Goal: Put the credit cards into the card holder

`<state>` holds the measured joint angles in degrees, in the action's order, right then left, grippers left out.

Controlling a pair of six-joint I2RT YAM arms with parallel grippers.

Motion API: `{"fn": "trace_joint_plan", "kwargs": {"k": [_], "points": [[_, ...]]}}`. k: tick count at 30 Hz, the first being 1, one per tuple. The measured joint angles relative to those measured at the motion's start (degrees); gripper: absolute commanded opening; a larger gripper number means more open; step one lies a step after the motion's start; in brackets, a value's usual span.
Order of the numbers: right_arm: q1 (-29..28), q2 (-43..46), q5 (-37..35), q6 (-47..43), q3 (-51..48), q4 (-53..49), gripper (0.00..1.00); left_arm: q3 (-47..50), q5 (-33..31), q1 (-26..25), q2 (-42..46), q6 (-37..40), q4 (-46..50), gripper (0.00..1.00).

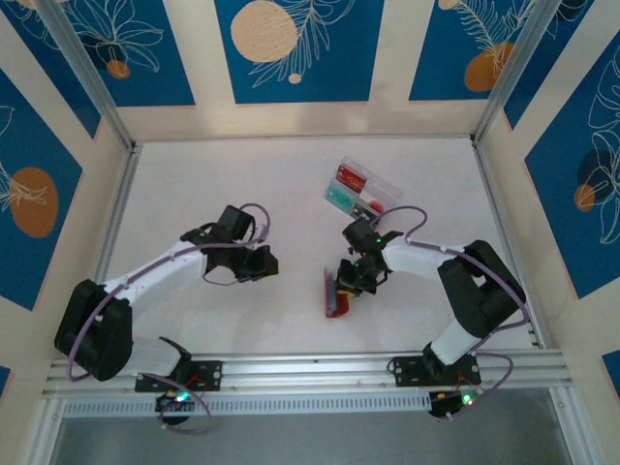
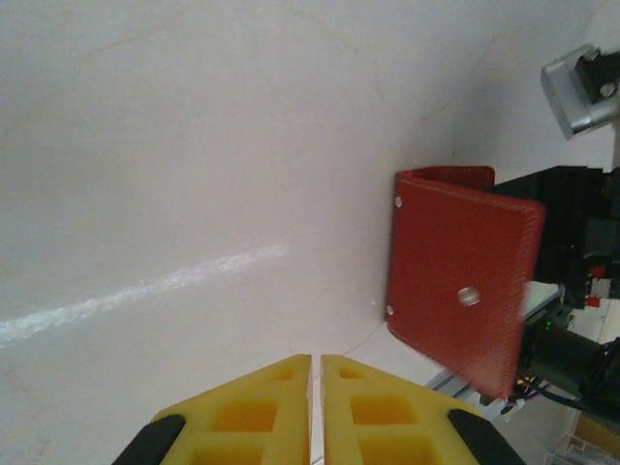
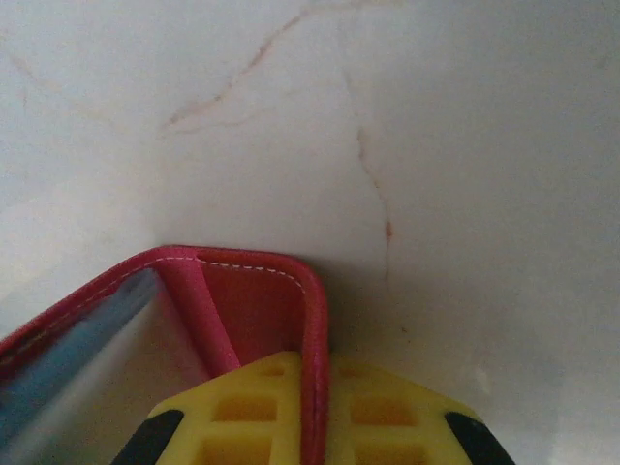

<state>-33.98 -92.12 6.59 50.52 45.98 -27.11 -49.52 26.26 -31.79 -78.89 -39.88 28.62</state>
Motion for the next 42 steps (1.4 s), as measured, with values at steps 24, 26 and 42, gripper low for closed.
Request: {"fn": "trace_joint_plan", "kwargs": {"k": [24, 26, 42], "points": [[-1.3, -3.4, -0.9, 1.8, 4.4, -3.6, 0.39, -16.4, -4.5, -19.8, -12.6, -0.3, 1.2, 0.30], [-1.3, -3.8, -0.8, 1.8, 4.9, -3.9, 0.39, -15.8, -5.2, -20.3, -12.2, -0.5, 0.8, 0.32], [-1.2, -4.8, -0.1, 1.5, 5.8, -5.0, 0.40, -16.7, -11.0, -20.6, -16.1, 0.4, 3.9, 0.34]]}}
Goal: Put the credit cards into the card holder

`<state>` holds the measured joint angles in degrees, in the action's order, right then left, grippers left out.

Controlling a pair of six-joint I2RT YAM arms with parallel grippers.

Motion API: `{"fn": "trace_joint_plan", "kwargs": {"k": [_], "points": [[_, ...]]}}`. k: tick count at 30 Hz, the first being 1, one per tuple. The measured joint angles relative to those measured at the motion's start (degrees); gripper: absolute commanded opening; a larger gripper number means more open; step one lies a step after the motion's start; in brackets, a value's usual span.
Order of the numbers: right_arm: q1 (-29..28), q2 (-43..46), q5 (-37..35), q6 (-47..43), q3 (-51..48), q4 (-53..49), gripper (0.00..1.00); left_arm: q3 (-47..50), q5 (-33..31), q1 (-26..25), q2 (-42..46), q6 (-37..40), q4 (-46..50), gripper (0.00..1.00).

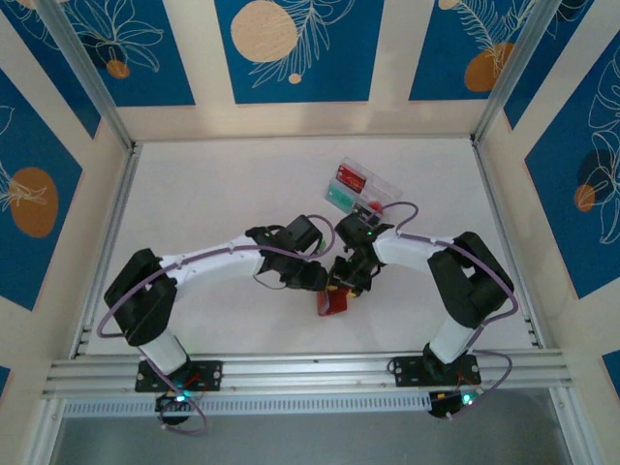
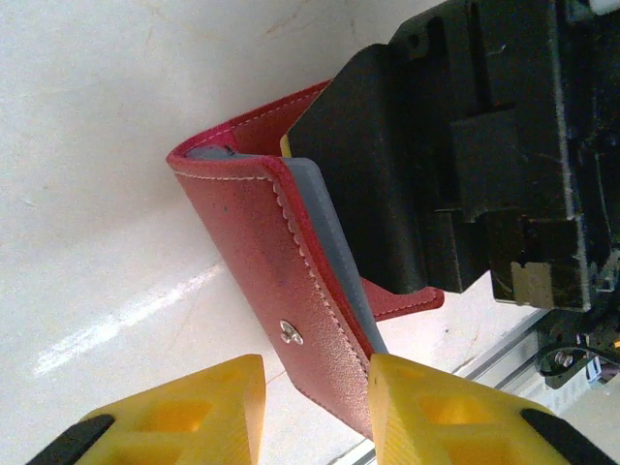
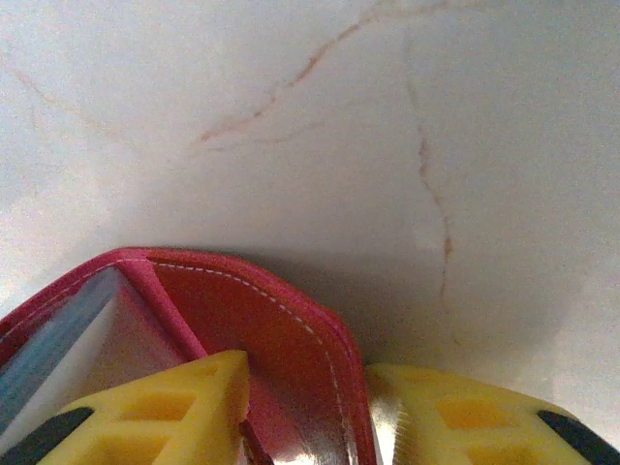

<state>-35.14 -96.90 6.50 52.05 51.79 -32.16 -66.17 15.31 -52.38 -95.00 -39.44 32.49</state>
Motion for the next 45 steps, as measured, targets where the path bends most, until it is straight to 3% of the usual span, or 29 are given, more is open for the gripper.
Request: {"fn": "trace_joint_plan", "kwargs": {"k": [14, 27, 36, 45], "points": [[0.1, -0.7, 0.2, -0.2, 0.6, -0.7, 0.39, -1.3, -1.4, 0.0, 0.0, -1.1, -0.4, 0.40], [0.3, -0.8, 0.5, -0.6, 0.9, -1.2, 0.39, -1.5, -2.5, 0.0, -2.2, -2.0, -0.2, 0.35], [0.3, -0.9, 0.5, -1.1, 1.2, -1.5, 0.39, -1.8, -4.3, 0.0, -1.7, -1.5, 1.7, 0.27], [0.3, -1.6, 0.6, -1.6, 1.9, -2.4, 0.39, -1.3, -5.0, 0.0, -0.2, -1.7, 2.8, 0.06]]}}
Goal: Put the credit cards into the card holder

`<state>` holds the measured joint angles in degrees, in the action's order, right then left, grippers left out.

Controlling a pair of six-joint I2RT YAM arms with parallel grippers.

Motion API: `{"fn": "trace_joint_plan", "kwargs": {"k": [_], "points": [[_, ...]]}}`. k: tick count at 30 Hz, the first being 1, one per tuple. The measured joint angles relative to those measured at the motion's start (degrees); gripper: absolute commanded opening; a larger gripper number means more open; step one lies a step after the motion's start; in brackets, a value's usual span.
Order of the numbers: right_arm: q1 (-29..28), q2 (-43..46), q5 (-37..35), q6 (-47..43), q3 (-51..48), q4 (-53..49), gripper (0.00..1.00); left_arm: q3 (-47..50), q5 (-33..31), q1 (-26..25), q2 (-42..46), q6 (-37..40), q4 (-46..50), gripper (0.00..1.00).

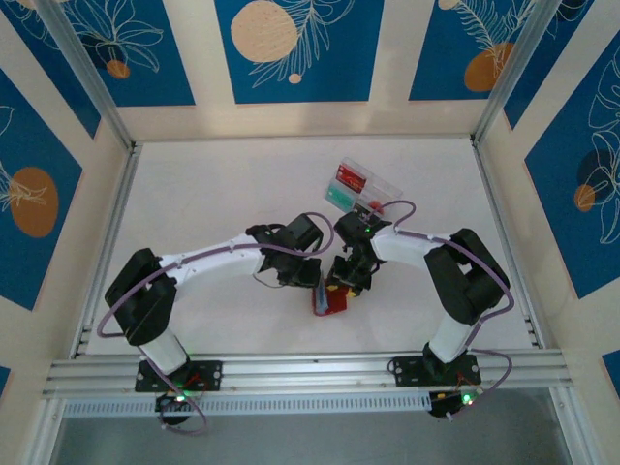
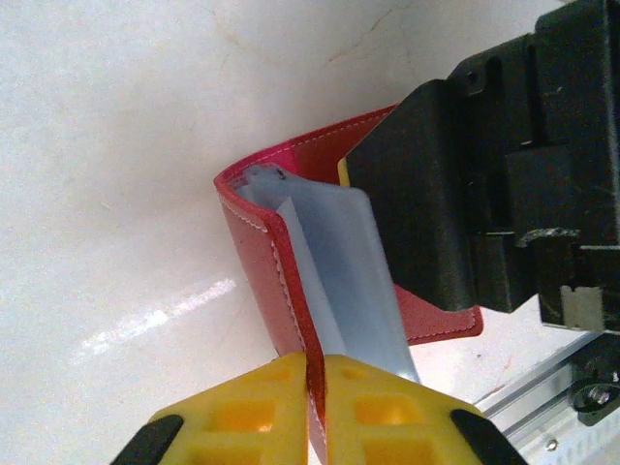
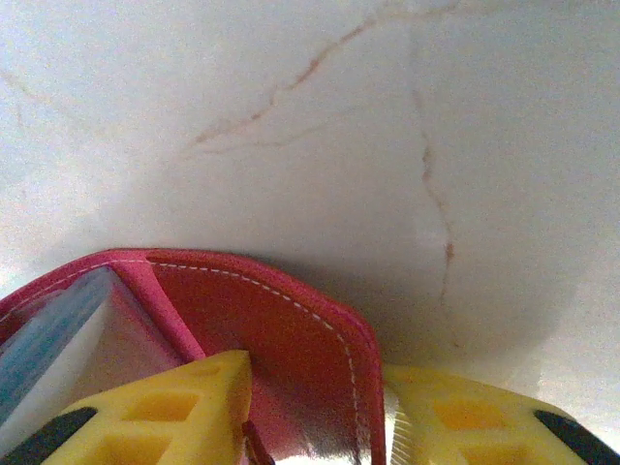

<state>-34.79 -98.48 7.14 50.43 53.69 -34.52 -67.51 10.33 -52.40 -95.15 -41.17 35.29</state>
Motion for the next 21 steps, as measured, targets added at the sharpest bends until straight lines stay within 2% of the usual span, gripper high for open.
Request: {"fn": "trace_joint_plan", "kwargs": {"k": [3, 7, 11, 17, 21], "points": [[0.0, 0.0, 0.1, -0.2, 0.0, 0.0, 0.39, 0.0, -0.1, 0.0, 0.2, -0.2, 0.0, 0.00], [0.0, 0.1, 0.1, -0.7, 0.2, -0.3, 0.41, 0.0, -0.1, 0.0, 0.2, -0.3, 0.0, 0.00], [-0.4, 1.0, -1.6, -1.0, 0.4, -0.4, 0.50, 0.0, -0.6, 0.1, 0.5, -0.4, 0.5, 0.00], [0.0, 2.7, -12.3, -1.6, 1.7, -5.7, 0.56, 0.5, -1.9, 0.3, 2.1, -0.5, 1.2, 0.00], [0.4, 4.0, -17.4, -1.6, 2.1, -9.6, 0.55, 0.9, -1.8, 0.3, 2.5, -0.5, 0.8, 0.00]]}}
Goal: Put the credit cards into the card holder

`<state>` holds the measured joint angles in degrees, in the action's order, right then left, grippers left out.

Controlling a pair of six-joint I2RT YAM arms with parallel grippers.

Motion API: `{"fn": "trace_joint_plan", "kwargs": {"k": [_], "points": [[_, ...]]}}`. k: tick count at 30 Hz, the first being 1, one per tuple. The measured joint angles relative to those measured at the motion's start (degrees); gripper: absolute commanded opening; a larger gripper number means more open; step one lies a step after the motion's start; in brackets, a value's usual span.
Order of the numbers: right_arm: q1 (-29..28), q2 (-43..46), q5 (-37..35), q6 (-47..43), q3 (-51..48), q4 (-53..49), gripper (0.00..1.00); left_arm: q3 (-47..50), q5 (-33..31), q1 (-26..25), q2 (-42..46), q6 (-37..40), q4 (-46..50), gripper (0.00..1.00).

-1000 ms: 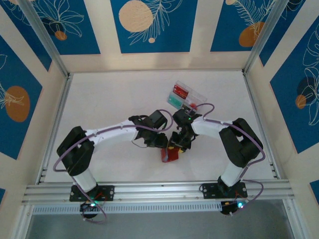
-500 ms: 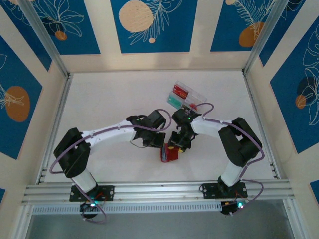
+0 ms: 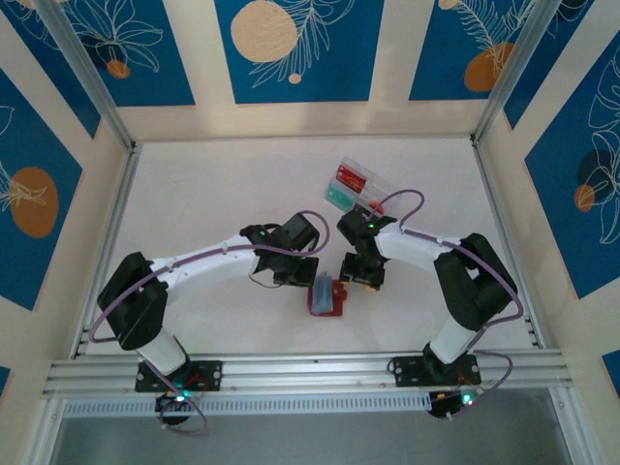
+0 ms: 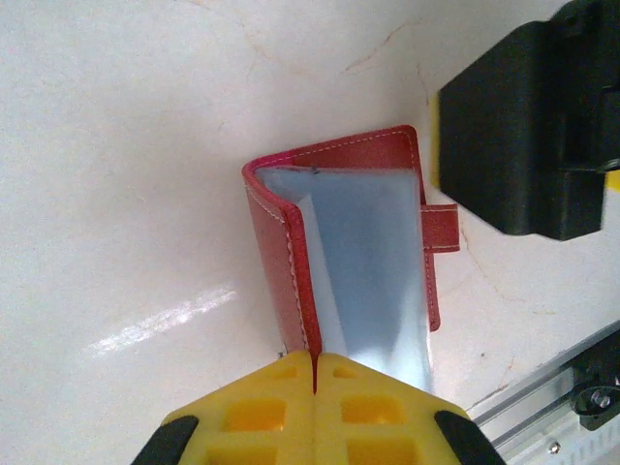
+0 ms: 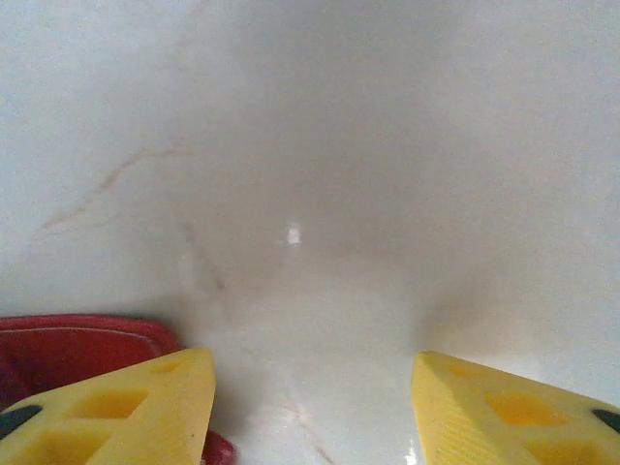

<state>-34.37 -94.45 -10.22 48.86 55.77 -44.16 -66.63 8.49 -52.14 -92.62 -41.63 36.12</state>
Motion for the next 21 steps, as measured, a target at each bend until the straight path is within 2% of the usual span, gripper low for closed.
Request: {"fn": "trace_joint_plan", "kwargs": {"k": [2, 5, 9, 10, 14, 21], "points": [[-0.1, 2.1, -1.5, 0.0, 0.0, -1.4, 0.52, 0.3, 0.1, 0.0, 0.0, 0.0, -0.5, 0.00], [-1.0, 7.5, -1.7, -0.5, 0.1, -1.8, 0.41, 0.7, 0.4, 0.0, 0.2, 0.0, -1.3, 0.00], [-2.1, 12.6, 1.5, -1.9, 0.8, -0.1, 0.24, 1.4, 0.5, 0.0, 0.3, -0.3, -2.3, 0.00], [-2.2, 12.7, 2.6, -2.4, 1.0, 0.5, 0.22, 1.7, 0.5, 0.0, 0.3, -0.4, -2.6, 0.00], [-2.2, 9.0, 7.1, -2.9, 1.5, 2.8, 0.26, 3.0, 1.1, 0.2, 0.7, -1.4, -4.2, 0.00], [-3.5, 6.5, 12.1, -2.9, 1.5, 6.5, 0.23, 6.8, 2.0, 1.1, 3.7, -3.0, -6.9, 0.00]]}}
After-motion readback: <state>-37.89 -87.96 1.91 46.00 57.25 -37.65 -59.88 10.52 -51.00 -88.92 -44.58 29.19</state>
